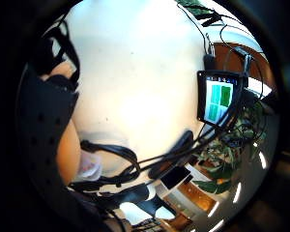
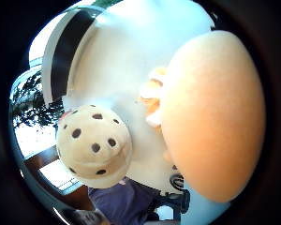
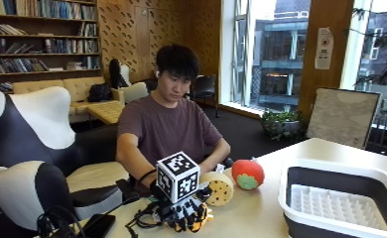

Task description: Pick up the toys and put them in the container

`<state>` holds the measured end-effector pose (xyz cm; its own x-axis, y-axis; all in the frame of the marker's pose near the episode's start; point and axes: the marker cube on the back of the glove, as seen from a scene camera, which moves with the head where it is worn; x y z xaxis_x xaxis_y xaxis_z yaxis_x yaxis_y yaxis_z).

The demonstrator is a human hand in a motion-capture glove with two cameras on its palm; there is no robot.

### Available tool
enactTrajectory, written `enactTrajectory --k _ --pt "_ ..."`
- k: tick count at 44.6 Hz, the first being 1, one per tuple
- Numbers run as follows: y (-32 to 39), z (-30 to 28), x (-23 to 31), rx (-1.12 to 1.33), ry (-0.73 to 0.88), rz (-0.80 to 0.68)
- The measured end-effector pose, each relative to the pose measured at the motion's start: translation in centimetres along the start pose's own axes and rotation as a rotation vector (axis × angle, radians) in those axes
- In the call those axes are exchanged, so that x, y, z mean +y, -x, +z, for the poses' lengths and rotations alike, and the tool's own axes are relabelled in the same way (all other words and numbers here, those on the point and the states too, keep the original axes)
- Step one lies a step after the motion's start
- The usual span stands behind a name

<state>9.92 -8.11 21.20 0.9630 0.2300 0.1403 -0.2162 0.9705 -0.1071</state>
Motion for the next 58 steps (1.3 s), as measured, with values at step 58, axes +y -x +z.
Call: enactTrajectory --k 58 --pt "36.4 -27.8 -12.4 0.024 -0.265 -0.219"
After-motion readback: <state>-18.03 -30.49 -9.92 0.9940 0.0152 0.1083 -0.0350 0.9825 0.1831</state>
